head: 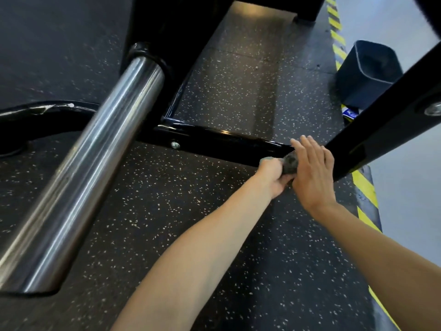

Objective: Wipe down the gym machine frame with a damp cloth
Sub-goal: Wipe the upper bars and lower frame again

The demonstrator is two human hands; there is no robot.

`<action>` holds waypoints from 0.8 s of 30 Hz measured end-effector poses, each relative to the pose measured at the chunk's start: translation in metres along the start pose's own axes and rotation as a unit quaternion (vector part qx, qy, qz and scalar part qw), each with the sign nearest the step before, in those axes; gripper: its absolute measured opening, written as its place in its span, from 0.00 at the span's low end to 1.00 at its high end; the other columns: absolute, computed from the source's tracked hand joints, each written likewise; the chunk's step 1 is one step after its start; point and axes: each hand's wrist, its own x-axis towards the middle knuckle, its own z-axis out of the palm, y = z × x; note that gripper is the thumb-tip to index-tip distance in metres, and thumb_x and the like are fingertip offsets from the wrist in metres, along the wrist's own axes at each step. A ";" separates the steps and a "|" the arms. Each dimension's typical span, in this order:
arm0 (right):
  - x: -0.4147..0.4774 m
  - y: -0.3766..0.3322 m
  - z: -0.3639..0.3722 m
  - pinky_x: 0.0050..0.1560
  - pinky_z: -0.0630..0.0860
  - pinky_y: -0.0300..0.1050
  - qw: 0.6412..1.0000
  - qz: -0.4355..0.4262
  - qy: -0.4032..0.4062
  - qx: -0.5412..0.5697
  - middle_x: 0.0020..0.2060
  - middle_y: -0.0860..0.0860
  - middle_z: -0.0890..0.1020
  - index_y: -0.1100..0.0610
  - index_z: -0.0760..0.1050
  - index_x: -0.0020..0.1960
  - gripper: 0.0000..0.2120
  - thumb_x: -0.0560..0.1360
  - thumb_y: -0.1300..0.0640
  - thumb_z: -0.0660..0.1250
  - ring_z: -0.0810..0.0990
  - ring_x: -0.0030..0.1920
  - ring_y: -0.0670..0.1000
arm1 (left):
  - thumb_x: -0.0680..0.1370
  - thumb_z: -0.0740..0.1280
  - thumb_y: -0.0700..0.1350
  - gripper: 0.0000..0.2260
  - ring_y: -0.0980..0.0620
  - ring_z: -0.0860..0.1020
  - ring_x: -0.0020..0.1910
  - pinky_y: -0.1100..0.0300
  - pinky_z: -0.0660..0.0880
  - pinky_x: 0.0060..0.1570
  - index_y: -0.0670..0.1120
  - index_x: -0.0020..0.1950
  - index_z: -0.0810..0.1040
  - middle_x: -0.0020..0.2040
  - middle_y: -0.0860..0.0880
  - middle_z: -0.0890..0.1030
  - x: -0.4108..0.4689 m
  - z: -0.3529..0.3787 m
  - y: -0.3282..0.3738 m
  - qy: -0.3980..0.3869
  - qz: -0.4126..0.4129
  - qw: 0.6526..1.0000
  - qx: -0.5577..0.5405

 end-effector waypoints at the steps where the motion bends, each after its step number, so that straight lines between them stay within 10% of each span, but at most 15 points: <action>1: 0.000 -0.001 -0.003 0.70 0.52 0.51 1.000 0.020 0.007 0.004 0.67 0.63 0.71 0.64 0.67 0.70 0.32 0.66 0.74 0.64 0.66 0.71 0.62 | 0.82 0.52 0.36 0.13 0.47 0.79 0.47 0.57 0.81 0.38 0.38 0.57 0.76 0.48 0.41 0.81 -0.001 -0.006 0.002 -0.006 0.017 1.000 0.011; 4: 0.001 -0.003 -0.009 0.69 0.56 0.52 0.998 0.066 0.009 0.011 0.66 0.62 0.73 0.64 0.68 0.70 0.31 0.66 0.75 0.63 0.67 0.70 0.62 | 0.81 0.57 0.38 0.13 0.44 0.76 0.56 0.53 0.76 0.54 0.37 0.63 0.72 0.60 0.40 0.77 -0.019 -0.024 0.015 0.070 0.121 0.965 0.221; 8: 0.002 -0.012 -0.008 0.72 0.57 0.53 0.993 0.108 -0.045 0.003 0.72 0.60 0.67 0.63 0.66 0.71 0.29 0.72 0.72 0.64 0.62 0.73 0.59 | 0.81 0.60 0.38 0.15 0.46 0.76 0.57 0.60 0.71 0.49 0.41 0.68 0.66 0.62 0.43 0.74 -0.046 -0.060 0.038 0.298 0.399 0.760 0.419; 11: 0.000 -0.017 -0.004 0.72 0.59 0.53 0.993 0.109 -0.047 -0.003 0.71 0.61 0.67 0.62 0.67 0.71 0.28 0.72 0.71 0.65 0.64 0.73 0.60 | 0.78 0.61 0.35 0.16 0.42 0.74 0.55 0.51 0.75 0.48 0.42 0.66 0.69 0.60 0.41 0.71 -0.040 -0.094 0.058 0.376 0.426 0.656 0.496; 24: -0.010 0.001 0.005 0.59 0.72 0.55 0.994 0.104 -0.025 -0.006 0.60 0.61 0.76 0.63 0.73 0.62 0.23 0.68 0.71 0.67 0.73 0.61 0.62 | 0.78 0.60 0.33 0.18 0.43 0.70 0.56 0.52 0.73 0.53 0.41 0.67 0.70 0.59 0.42 0.72 0.012 -0.021 -0.012 0.145 0.437 0.571 0.680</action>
